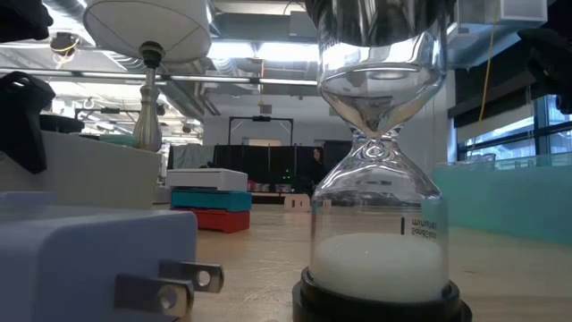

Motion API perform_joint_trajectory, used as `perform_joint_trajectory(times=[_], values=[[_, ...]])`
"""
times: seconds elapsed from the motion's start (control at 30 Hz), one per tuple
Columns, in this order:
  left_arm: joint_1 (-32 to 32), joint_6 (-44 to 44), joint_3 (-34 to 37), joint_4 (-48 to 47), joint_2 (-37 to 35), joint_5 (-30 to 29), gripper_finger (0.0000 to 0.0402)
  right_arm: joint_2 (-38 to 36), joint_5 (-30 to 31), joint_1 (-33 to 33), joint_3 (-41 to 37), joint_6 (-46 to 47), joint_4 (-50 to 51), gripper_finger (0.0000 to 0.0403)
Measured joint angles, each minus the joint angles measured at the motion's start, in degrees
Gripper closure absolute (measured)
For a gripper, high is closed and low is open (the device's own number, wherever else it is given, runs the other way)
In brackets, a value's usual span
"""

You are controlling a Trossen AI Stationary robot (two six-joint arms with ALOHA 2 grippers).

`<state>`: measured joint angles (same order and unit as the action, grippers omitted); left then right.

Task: Pick & Place Office items
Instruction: Put the top blue charger adapter into the green bin

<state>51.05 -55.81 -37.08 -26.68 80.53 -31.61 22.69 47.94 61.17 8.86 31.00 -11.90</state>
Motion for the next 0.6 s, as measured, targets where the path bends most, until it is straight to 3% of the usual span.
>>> perform_joint_trajectory(times=[0.33,0.6], values=[[1.4,2.9,-2.4,1.2,0.2,-1.3,0.0002,0.0,0.0,0.0,0.0,0.0,0.0,0.0003],[1.4,0.6,-3.6,3.8,0.3,1.0,0.0002,0.0,0.0,0.0,0.0,0.0,0.0,0.0003]])
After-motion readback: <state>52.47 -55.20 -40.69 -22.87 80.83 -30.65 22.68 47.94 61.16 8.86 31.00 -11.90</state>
